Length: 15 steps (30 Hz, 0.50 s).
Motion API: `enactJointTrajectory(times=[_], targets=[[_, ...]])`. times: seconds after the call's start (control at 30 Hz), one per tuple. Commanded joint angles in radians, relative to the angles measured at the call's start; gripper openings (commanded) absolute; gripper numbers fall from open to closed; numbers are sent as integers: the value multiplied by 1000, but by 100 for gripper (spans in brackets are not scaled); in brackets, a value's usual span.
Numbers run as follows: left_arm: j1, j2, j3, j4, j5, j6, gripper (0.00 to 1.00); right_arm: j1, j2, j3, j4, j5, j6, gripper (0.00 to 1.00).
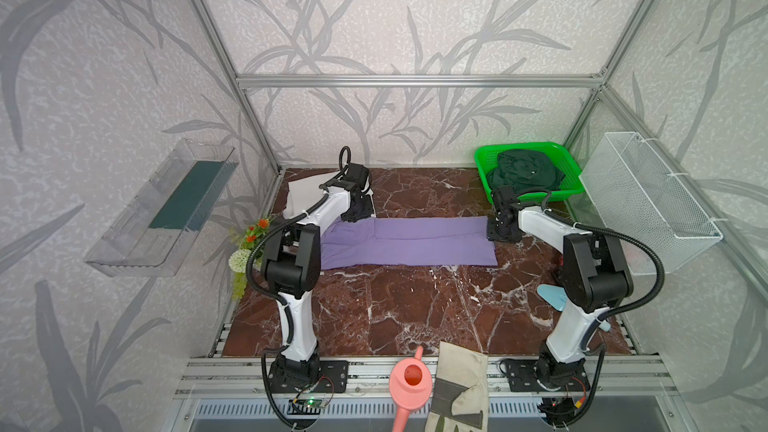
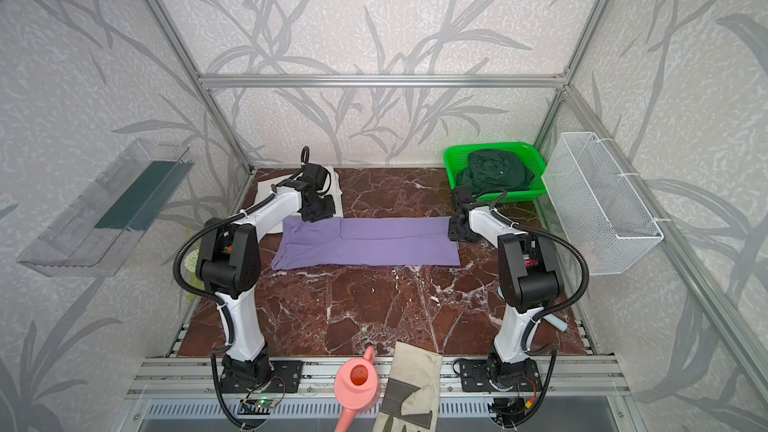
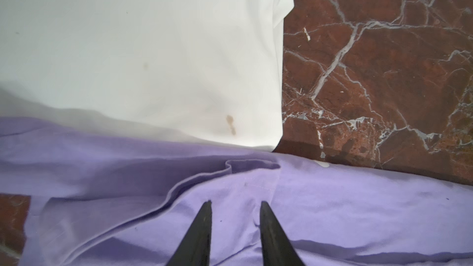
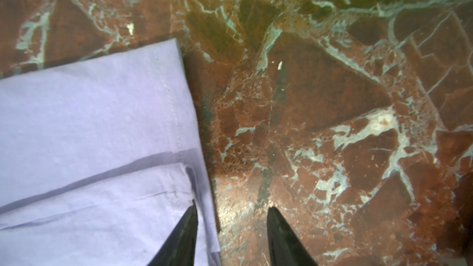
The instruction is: Fold and stack the t-shirts
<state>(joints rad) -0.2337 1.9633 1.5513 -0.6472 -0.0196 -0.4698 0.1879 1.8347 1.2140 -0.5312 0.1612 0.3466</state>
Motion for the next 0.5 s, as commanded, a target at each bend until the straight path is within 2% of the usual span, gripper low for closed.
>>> enactJointTrajectory(times=[0.0,0.1,0.23,0.37,0.47], targets=[[6,-86,-40,-12,-107,27,33,0,-35,5,13,-62,-1,48],[36,-115,-93,-40,-139,-7,33,23,-68,-35,45,-143,13,50],[78,-149,-169,-50,-60,-24,32,66,-60,-62,61,-224,46,50],[80,-148,-209,-50,-6,-8,31,104,-39,-92,85,-246,73,50],[81,-107,-200,-70,-20,-12,31,110,-29,-106,102,-264,86,50]])
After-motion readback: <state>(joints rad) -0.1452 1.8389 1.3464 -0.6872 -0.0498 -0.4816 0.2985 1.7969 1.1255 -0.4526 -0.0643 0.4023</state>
